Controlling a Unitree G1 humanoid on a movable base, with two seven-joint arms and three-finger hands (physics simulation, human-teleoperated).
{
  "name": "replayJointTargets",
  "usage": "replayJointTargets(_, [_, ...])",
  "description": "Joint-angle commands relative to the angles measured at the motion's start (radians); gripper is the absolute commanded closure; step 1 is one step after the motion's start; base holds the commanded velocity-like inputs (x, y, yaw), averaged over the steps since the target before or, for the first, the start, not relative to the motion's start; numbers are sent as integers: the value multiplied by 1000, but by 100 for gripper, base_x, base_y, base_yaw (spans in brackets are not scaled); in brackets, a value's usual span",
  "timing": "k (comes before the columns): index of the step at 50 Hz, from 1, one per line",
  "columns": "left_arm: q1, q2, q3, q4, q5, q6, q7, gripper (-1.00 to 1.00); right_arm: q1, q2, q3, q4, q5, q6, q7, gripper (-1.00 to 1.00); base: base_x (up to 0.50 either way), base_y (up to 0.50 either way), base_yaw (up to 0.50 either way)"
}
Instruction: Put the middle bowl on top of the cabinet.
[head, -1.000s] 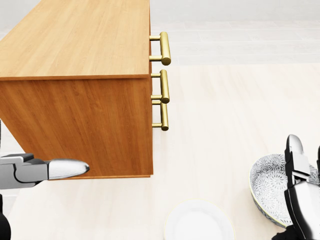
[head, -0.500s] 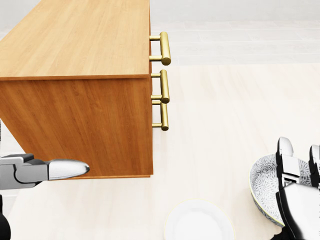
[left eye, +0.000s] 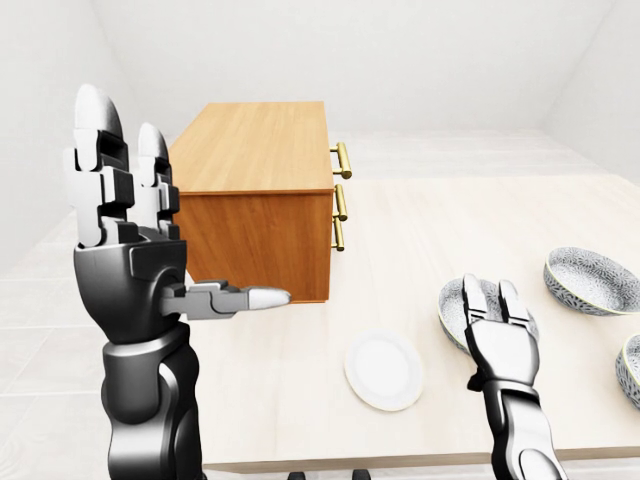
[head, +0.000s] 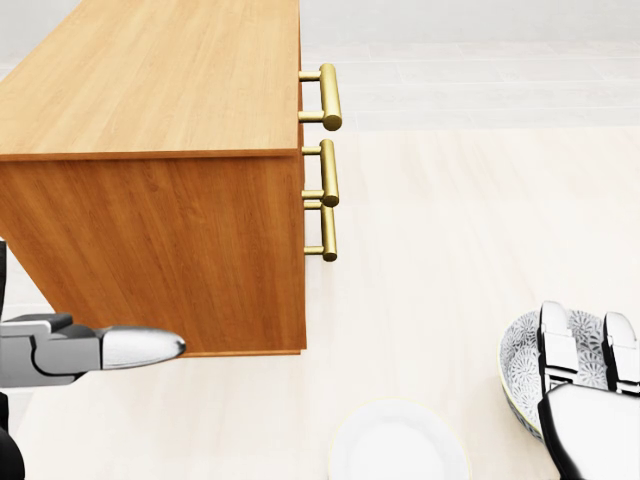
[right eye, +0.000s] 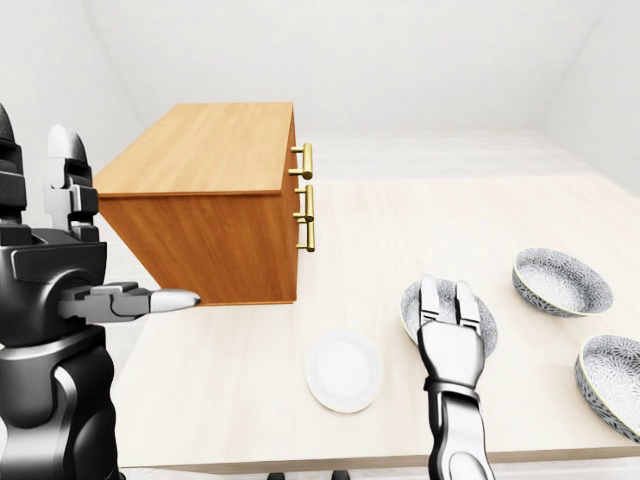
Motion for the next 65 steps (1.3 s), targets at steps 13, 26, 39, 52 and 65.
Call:
replayJointTargets(13, [12,-6,-21,-17,19,0,-17,-100,-27,-37,-13,175,42,0,-62,-100,0,0,0])
replayJointTargets(26, [18,-10,-20,-8,22,0,-22,-100,-66,-62,0,301,74,0,-126,-100,0,0,0])
replayJointTargets(39, [17,-11,-22,-16,23,0,-23,-100,-64,-70,28,304,91,0,-148,100,0,0,0])
replayJointTargets(52, [25,-13,-35,-26,35,0,-31,-100,-26,-57,46,129,43,0,-58,100,0,0,0])
replayJointTargets(65, [23,-15,-41,-27,34,0,-39,-100,6,-35,26,-129,-38,0,105,100,0,0,0])
